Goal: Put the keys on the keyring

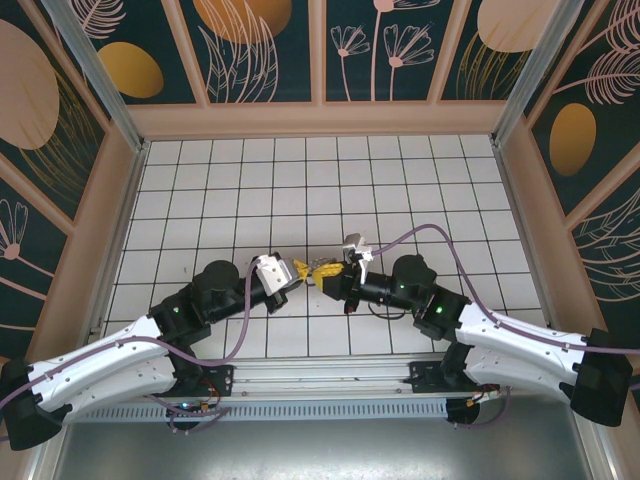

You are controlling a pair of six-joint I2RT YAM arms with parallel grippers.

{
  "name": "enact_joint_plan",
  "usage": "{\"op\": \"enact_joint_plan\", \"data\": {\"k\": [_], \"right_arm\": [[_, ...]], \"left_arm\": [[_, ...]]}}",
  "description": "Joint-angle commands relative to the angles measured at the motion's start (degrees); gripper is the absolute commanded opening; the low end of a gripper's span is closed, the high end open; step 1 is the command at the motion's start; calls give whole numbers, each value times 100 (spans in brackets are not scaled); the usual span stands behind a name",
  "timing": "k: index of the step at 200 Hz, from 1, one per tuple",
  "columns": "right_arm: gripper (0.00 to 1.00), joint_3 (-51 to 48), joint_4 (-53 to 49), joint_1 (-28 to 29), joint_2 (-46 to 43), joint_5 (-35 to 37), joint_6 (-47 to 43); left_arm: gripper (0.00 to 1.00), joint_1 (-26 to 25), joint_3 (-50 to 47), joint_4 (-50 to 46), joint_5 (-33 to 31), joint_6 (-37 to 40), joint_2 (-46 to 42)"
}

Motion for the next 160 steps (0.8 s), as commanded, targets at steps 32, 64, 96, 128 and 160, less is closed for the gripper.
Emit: {"op": "enact_joint_plan", "data": {"k": [32,64,96,128,160], "right_arm": [[0,78,50,-84,-28,-58,57],[0,-6,27,-122,-106,-31,68],[0,-47,32,-181,-112,-38,87],[0,-93,76,-227,-125,-73,111],[0,-138,95,-247,-127,-138,114]], "left_arm": [[0,-26,-32,458,-13,-50,-169],[0,-21,-41,493,-26,-77,-223],[0,-23,-44,528,-20,-92,-225],[0,-26,-50,589,-58,-117,-259],[0,-22,-59,642,-120,-148,-253]]}}
